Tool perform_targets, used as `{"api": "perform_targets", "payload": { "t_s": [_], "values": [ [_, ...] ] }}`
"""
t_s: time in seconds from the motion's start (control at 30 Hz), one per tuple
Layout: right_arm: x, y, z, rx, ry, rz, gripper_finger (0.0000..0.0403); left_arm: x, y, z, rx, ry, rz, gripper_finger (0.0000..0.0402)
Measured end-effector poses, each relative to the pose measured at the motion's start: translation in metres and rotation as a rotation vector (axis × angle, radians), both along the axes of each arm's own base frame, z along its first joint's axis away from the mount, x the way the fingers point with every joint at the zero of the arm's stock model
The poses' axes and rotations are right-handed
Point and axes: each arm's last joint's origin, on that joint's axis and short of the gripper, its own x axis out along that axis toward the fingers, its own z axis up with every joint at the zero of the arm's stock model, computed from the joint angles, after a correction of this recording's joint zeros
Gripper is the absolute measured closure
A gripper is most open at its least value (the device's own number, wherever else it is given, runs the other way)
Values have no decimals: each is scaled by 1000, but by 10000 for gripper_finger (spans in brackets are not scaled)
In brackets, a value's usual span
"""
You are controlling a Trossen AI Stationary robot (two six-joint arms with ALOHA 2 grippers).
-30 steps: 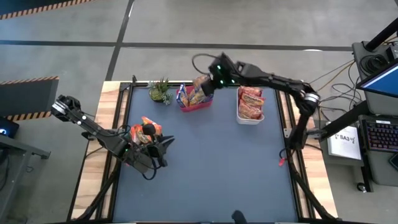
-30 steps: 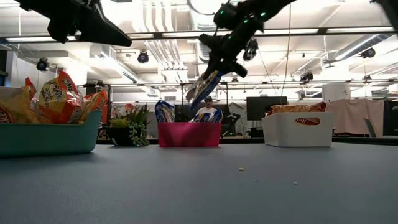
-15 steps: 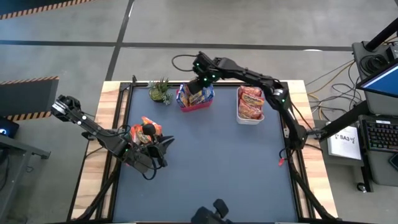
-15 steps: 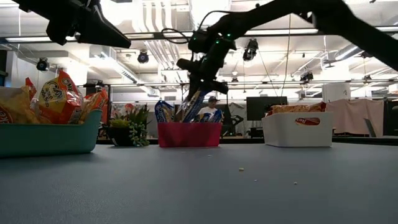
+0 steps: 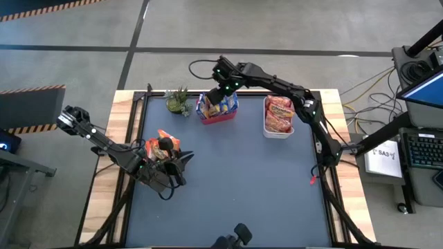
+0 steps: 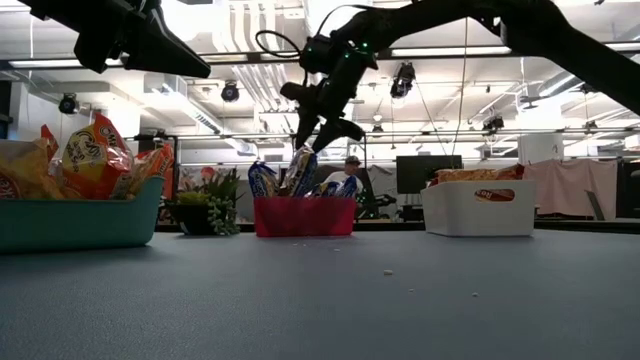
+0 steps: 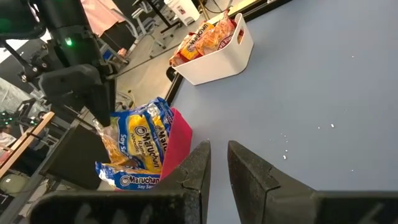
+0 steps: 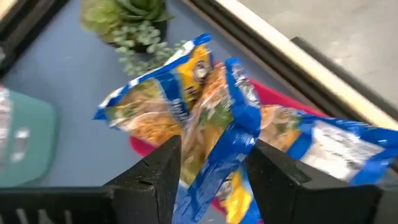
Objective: Sort Maruchan noodles
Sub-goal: Put the blue noodle pack into the red bin
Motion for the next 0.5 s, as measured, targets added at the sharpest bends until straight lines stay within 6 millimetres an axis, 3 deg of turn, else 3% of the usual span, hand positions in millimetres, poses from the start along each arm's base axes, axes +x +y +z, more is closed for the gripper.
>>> {"api": "perform_targets", "payload": {
  "t_s": [0.2,0.5],
  "values": [
    [3,2,-1,-123,50,-39,273,0,0,0,-1,0,-1,363],
    [19,1,-17,-150,18,-30,352,0,0,0,-1,-1,-1,363]
  ]
}}
